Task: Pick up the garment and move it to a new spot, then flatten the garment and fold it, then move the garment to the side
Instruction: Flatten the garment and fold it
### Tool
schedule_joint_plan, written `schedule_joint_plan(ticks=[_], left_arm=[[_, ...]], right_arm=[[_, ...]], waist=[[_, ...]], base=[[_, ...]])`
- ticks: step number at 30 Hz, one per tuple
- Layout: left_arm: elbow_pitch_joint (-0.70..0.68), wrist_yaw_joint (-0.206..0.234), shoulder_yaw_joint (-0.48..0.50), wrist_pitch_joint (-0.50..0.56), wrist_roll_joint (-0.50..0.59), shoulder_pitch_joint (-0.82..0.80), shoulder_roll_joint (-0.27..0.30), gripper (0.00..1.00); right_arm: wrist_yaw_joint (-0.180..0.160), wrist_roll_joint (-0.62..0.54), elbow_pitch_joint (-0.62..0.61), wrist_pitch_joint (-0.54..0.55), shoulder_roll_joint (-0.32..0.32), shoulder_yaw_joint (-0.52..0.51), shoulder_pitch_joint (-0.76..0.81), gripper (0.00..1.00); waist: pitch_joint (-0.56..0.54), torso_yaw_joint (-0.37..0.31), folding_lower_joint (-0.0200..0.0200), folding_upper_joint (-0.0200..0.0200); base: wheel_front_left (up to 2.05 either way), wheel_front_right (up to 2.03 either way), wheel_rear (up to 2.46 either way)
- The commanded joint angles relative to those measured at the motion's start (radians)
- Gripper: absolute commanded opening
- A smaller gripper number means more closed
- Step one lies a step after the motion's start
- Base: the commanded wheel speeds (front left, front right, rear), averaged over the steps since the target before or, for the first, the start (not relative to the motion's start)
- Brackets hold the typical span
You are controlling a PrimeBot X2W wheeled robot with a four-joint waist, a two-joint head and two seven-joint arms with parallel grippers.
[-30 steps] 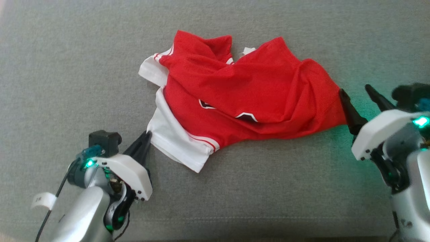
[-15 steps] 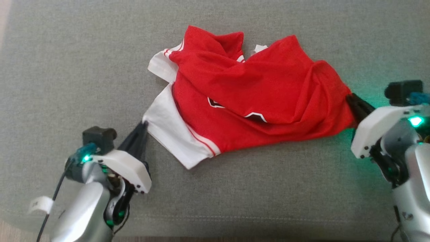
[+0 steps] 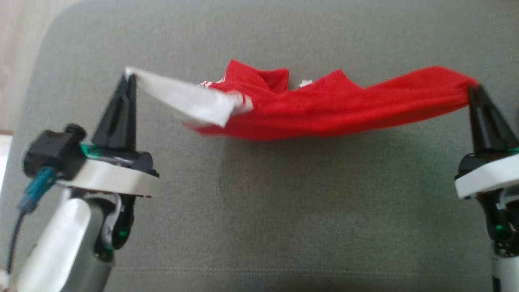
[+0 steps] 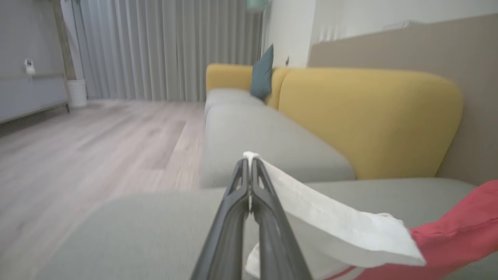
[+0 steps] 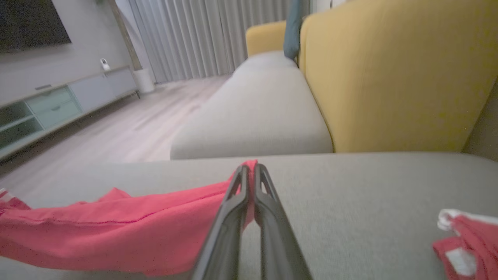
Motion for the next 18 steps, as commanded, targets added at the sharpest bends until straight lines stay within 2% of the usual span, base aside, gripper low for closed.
schedule_joint_plan(ticks=[1, 5, 10, 14, 18], left_arm=[[-0.046, 0.007, 0.053, -0.009, 0.009, -0.034, 0.036, 0.00], [-0.186, 0.036, 0.081, 0.012, 0.042, -0.081, 0.067, 0.00], [-0.317, 0.046, 0.106, 0.067, 0.072, -0.184, 0.104, 0.00], [-0.355, 0.035, 0.103, 0.119, 0.078, -0.265, 0.119, 0.00], [-0.341, 0.022, 0.089, 0.154, 0.068, -0.321, 0.115, 0.00]], right_arm=[[0.003, 0.001, -0.052, -0.007, -0.006, 0.008, -0.012, 0.00], [0.003, -0.011, -0.186, 0.000, 0.007, -0.032, -0.016, 0.00], [0.003, -0.009, -0.333, 0.031, 0.017, -0.092, -0.061, 0.00], [0.003, 0.008, -0.399, 0.067, 0.019, -0.132, -0.108, 0.00], [0.003, 0.031, -0.408, 0.099, 0.017, -0.153, -0.148, 0.00]], waist=[[-0.030, -0.006, 0.0000, -0.0001], [-0.077, -0.014, 0.0000, -0.0001], [-0.121, -0.019, 0.0000, -0.0001], [-0.139, -0.024, 0.0000, -0.0001], [-0.144, -0.027, 0.0000, -0.0001]], base=[[0.00, 0.00, 0.00], [0.00, 0.00, 0.00], [0.00, 0.00, 0.00], [0.00, 0.00, 0.00], [0.00, 0.00, 0.00]])
